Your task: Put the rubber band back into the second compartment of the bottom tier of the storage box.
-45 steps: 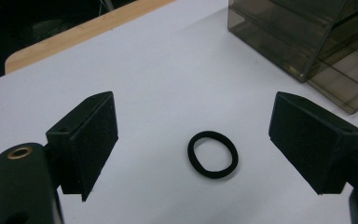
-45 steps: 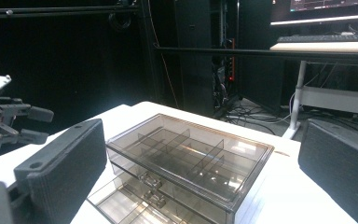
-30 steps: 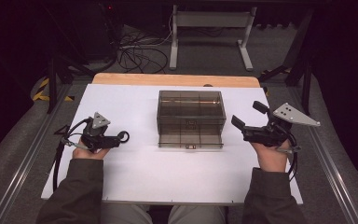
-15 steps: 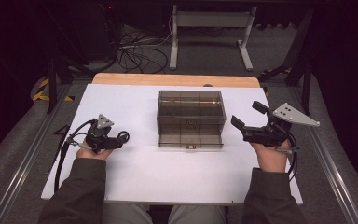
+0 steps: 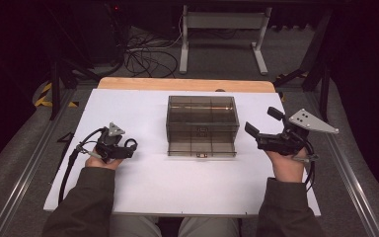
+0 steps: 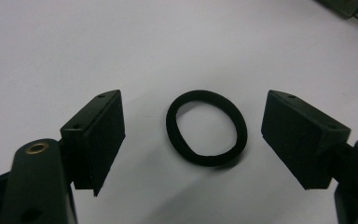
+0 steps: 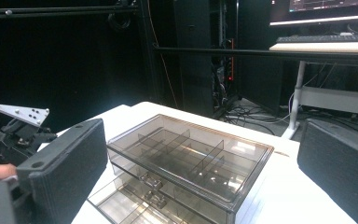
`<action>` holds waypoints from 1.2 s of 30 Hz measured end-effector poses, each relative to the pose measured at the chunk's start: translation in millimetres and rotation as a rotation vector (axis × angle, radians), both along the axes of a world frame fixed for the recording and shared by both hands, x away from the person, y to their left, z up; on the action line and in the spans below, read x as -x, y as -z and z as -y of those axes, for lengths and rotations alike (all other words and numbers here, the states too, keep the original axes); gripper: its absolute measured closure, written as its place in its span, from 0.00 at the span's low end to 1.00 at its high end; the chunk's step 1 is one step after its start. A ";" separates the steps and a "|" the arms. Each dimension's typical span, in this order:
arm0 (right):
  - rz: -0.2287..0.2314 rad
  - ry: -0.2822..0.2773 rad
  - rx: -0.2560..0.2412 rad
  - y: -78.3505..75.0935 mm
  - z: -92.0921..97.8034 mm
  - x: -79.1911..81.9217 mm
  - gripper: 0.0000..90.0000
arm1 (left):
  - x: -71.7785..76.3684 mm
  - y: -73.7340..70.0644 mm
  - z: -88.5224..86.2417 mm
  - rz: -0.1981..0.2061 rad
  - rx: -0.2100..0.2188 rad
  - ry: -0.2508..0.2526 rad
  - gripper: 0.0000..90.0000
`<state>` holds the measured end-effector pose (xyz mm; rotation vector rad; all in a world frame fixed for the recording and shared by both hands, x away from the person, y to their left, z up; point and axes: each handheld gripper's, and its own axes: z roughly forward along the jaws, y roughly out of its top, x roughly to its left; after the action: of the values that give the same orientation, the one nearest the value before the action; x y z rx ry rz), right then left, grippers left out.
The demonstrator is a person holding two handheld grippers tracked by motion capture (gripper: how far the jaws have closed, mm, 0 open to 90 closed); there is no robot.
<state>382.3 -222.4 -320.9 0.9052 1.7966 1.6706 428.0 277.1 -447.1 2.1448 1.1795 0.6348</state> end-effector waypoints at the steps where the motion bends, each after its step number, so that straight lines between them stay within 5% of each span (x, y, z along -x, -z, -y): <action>1: 0.001 0.003 -0.003 -0.2 0.2 0.2 0.02 | -0.4 0.9 0.3 -0.005 0.002 -0.001 0.26; 12: 0.001 0.005 -0.002 -0.8 2.0 1.7 0.03 | -5.2 9.0 1.5 -0.037 0.008 -0.003 0.30; 21: -0.001 0.016 -0.008 -1.4 5.1 2.7 0.03 | -6.9 10.9 -1.7 -0.068 0.079 0.029 0.43; 26: -0.002 0.014 -0.010 -1.7 4.7 3.1 0.03 | -7.4 10.8 -2.9 -0.063 0.079 0.029 0.44; 36: -0.003 0.020 -0.005 -2.1 6.5 3.6 0.04 | -4.6 10.4 0.5 -0.049 0.083 0.062 0.68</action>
<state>378.7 -228.9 -318.8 0.9248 1.7802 1.6635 432.6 276.6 -457.5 2.1295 1.1407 0.5003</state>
